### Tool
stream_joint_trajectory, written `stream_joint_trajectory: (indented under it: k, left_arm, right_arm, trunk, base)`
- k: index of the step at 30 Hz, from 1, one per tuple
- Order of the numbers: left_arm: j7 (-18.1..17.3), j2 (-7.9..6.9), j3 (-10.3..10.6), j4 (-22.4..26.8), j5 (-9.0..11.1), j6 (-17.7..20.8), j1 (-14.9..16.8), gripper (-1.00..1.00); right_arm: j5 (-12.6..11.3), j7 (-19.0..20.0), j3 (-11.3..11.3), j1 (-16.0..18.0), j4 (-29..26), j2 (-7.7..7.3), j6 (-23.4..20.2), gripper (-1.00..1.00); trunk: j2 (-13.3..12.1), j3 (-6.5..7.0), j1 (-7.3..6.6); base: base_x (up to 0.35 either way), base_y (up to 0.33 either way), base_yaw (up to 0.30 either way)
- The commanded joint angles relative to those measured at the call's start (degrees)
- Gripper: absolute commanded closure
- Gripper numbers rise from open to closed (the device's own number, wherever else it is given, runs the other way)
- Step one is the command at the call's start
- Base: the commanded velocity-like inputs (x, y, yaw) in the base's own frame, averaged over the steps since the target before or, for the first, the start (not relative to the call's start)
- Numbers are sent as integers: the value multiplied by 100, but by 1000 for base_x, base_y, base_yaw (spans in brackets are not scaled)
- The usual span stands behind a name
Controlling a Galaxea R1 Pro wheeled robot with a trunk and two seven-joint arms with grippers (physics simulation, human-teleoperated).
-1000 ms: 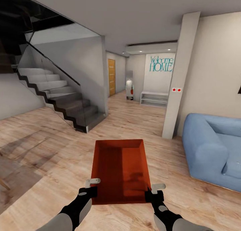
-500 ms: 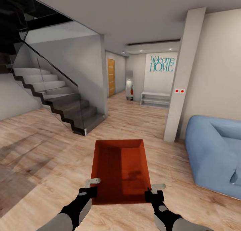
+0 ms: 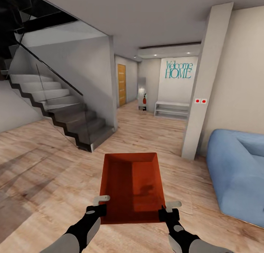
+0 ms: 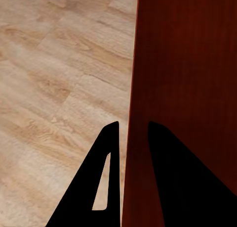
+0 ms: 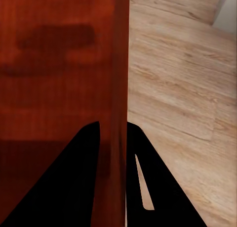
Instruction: Move the two storage containers from the living room to the garage. In the garage, place one container on the floor and stack the other container on top of it (either order is fine).
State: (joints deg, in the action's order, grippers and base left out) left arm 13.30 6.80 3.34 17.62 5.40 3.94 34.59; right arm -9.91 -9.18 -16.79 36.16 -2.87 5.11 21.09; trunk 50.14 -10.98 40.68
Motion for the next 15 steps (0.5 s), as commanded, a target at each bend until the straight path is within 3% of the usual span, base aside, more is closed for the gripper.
stream_joint_trajectory:
  k: [1,15]
  left_arm:
    - [67,-4,-70,23,-12,37,4,100]
    - [67,-4,-70,23,-12,37,4,100]
  right_arm:
    - [-186,-50,139,5,14,-2,53,100]
    - [-186,-52,139,5,14,-2,53,100]
  trunk:
    - [5,-8,4]
    - [5,-8,4]
  base:
    - [322,0,0]
    - [322,0,0]
